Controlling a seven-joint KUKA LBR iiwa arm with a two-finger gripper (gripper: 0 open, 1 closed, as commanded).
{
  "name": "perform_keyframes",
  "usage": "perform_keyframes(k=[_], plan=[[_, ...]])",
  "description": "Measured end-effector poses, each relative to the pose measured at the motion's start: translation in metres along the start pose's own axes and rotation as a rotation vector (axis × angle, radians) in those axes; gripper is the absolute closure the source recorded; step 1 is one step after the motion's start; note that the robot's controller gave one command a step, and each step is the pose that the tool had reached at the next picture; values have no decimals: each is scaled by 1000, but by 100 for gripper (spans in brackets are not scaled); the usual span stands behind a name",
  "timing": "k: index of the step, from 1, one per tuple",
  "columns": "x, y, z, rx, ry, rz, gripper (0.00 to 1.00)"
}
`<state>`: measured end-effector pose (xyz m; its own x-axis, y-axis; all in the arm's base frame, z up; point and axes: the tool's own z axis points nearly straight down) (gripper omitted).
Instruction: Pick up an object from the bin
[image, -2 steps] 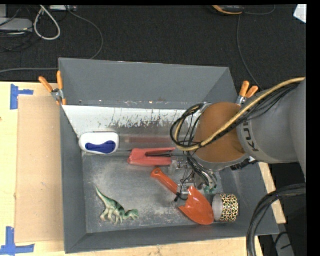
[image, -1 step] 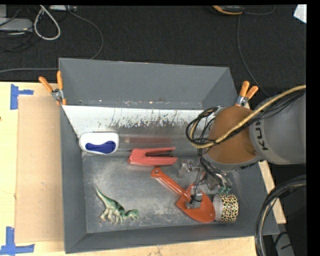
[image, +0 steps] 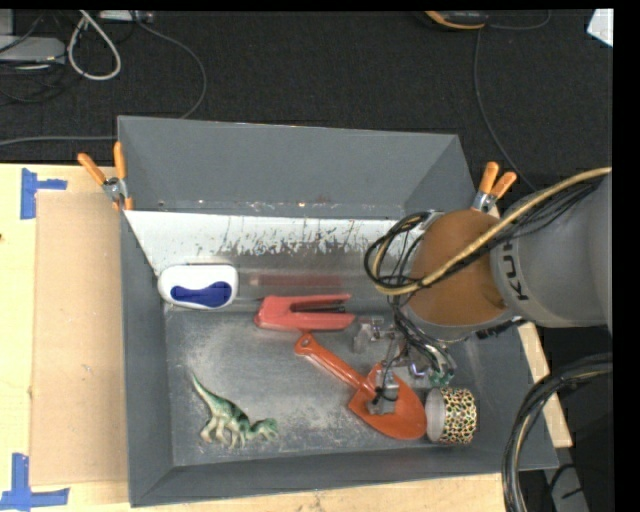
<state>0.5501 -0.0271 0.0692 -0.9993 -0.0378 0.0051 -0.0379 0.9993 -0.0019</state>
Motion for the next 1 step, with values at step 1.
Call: perform_keyframes(k=[1], plan=[[-4,39,-1,-3,-3,7,0]])
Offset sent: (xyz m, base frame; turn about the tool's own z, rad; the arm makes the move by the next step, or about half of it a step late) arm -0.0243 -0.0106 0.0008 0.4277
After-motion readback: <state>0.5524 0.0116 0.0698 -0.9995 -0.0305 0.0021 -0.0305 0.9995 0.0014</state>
